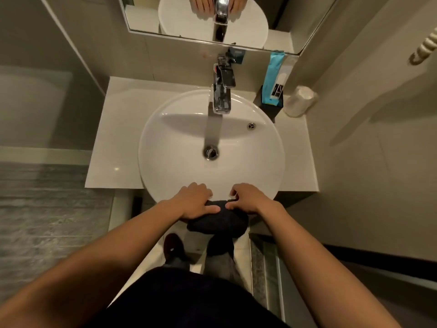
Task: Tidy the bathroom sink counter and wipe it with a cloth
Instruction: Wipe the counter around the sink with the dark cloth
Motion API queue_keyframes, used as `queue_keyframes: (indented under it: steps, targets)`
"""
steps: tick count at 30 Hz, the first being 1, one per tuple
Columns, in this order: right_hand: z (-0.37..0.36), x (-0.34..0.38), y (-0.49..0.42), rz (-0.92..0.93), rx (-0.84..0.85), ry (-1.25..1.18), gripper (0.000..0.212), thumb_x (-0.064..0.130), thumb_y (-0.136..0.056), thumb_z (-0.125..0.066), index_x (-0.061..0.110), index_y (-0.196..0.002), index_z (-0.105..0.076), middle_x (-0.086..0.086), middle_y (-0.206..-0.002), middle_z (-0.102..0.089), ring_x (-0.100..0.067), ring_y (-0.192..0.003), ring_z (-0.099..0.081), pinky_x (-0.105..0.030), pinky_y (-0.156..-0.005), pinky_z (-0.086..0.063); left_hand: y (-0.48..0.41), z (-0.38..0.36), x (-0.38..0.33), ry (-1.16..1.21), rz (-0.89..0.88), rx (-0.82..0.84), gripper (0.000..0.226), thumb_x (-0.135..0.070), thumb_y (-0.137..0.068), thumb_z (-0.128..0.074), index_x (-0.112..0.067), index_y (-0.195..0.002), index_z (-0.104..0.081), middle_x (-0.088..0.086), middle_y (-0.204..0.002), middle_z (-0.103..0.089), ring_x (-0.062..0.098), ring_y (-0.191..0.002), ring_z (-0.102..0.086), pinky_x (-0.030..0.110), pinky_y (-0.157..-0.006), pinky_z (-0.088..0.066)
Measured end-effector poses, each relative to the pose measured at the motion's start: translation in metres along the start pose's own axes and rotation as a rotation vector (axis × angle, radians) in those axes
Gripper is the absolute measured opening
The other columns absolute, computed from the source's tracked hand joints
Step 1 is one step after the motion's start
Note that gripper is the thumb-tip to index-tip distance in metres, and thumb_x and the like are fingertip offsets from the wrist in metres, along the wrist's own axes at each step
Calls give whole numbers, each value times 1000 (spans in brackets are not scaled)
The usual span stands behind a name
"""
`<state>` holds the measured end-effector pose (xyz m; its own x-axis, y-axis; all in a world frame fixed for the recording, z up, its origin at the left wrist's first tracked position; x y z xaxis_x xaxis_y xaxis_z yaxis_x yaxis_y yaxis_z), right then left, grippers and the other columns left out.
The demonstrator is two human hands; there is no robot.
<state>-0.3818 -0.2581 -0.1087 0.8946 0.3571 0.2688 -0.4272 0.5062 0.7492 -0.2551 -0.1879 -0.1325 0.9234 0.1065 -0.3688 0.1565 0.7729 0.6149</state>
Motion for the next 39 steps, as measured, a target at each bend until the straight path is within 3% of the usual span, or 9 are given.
queue_keyframes:
  steps: [3, 11, 15, 18, 23, 27, 30, 36, 39]
  targets:
    - [-5, 1, 0, -31, 53, 6, 46, 40, -91, -73, 4, -118, -66, -14, -119, -69, -30, -108, -64, -45, -98, -51, 1, -3, -6, 64, 9, 62, 62, -65, -94, -51, -19, -135, -55, 9, -129, -57, 31, -119, -53, 48, -96, -40]
    - [6, -3, 20, 22, -46, -229, 50, 53, -92, -67, 4, -101, -65, -13, -101, -69, -28, -92, -63, -39, -82, -49, 8, 6, -9, 218, 1, 46, 37, -51, -95, -62, -15, -90, -54, 4, -95, -57, 24, -89, -53, 39, -81, -42]
    - [26, 3, 46, 136, -116, -620, 52, 62, -91, -62, 10, -93, -66, -4, -88, -69, -19, -79, -62, -35, -74, -49, 43, 39, 8, 730, 7, -137, 29, -38, -90, -74, -15, -82, -57, 2, -87, -61, 17, -79, -55, 31, -69, -42]
    - [42, 25, 52, 207, -155, -849, 35, 46, -96, -65, 14, -83, -63, 5, -71, -62, -10, -66, -55, -23, -61, -44, 80, 59, 30, 1061, 72, -328, 21, -28, -86, -80, -12, -89, -66, 1, -82, -68, 10, -74, -62, 22, -65, -48]
    - [76, 98, 39, 389, -14, -1118, 36, 15, -94, -72, -5, -120, -57, -19, -105, -71, -31, -96, -70, -49, -92, -56, 129, 92, 73, 1447, 103, -625, 22, -23, -82, -80, -8, -95, -70, 8, -85, -73, 20, -79, -68, 28, -67, -54]
    - [108, 166, 12, 441, 14, -1162, 33, 15, -99, -65, -3, -126, -56, -19, -112, -72, -28, -99, -70, -46, -90, -56, 153, 130, 127, 1663, 123, -872, 15, -11, -93, -69, -4, -106, -69, 15, -99, -74, 26, -91, -70, 33, -75, -57]
    - [129, 212, -17, 410, -58, -1160, 29, 18, -101, -62, -1, -122, -57, -15, -106, -72, -24, -93, -70, -41, -84, -57, 159, 162, 170, 1695, 183, -1002, 14, -10, -95, -67, -4, -108, -67, 13, -100, -74, 24, -91, -70, 32, -73, -59]
    - [175, 279, -95, 327, -148, -1199, 28, 20, -97, -64, 0, -117, -64, -20, -112, -75, -33, -104, -73, -49, -94, -58, 128, 238, 262, 1534, 338, -1055, 6, -14, -97, -67, -11, -92, -67, 8, -87, -71, 27, -83, -67, 38, -70, -57]
    - [203, 302, -143, 312, -203, -1134, 43, 39, -81, -70, -3, -91, -65, -18, -87, -68, -34, -82, -64, -47, -76, -54, 97, 280, 306, 1423, 386, -1066, 5, -17, -97, -67, -13, -95, -66, 5, -91, -70, 32, -95, -68, 38, -76, -56]
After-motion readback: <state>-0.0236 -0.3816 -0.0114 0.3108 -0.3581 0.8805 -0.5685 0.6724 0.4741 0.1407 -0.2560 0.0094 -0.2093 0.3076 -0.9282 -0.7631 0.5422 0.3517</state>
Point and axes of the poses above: each hand's wrist, its own y-axis away from the middle knuckle, its own z-axis out of the back of the hand, x = y × z, the point moved 9 cm from there along -y, towards the middle knuckle
